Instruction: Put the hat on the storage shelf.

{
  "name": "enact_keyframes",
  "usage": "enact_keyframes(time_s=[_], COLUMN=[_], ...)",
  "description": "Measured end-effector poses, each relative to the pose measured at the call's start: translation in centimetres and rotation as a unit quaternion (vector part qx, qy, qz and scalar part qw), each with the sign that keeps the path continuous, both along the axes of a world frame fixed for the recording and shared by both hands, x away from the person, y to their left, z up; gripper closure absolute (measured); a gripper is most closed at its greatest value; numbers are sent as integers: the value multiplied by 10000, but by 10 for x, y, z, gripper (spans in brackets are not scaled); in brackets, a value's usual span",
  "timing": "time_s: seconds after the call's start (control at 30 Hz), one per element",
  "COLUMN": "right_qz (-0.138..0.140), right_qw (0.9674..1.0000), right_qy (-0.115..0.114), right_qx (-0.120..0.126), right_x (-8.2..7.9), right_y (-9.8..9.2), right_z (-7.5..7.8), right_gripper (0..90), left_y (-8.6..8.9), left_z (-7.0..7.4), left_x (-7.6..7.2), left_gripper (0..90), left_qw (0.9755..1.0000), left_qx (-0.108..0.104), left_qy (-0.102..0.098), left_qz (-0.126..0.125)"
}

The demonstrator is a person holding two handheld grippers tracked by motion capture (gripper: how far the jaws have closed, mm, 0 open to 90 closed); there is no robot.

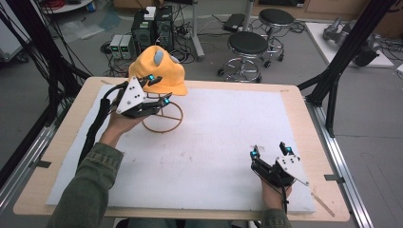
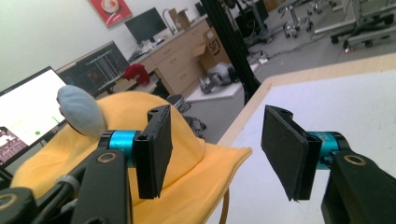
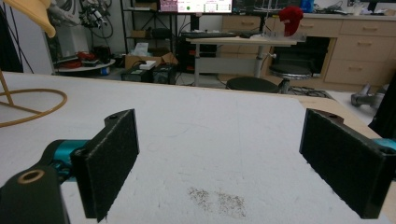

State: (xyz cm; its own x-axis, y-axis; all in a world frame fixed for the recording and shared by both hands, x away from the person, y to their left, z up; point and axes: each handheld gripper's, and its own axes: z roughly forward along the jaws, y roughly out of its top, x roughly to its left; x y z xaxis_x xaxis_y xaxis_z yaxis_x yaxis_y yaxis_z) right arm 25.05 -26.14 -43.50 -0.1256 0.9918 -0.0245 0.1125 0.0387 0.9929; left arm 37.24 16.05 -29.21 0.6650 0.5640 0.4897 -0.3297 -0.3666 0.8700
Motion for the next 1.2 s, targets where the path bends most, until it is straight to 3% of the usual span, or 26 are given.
enact_keyframes(time_s=[0.23, 0.4, 0.53, 0.63, 0.8, 0.87, 1.2], right_qz=[0, 8, 12, 12, 7, 3, 39], right_qw=[10000, 10000, 10000, 10000, 10000, 10000, 9999], right_qy=[8, -6, 3, 10, 2, -9, -6], right_qx=[23, 47, 44, 58, 51, 53, 94], right_x=[0, 0, 0, 0, 0, 0, -1], right_y=[0, -1, -1, 0, 0, 0, 1], right_z=[0, 0, 0, 0, 0, 0, 1], right_gripper=[108, 107, 108, 108, 107, 107, 107], left_y=[11, 23, 34, 45, 65, 71, 93], left_z=[13, 17, 20, 22, 23, 22, 14], left_x=[-13, -12, -12, -12, -11, -12, -25], left_gripper=[429, 414, 386, 373, 369, 361, 354], left_qw=[9990, 9967, 9930, 9870, 9779, 9759, 9610], left_qx=[-423, -803, -1146, -1547, -1942, -2009, -2349], left_qy=[-117, 87, 255, 342, 526, 552, 519], left_qz=[-104, -15, 142, 284, 567, 651, 1367])
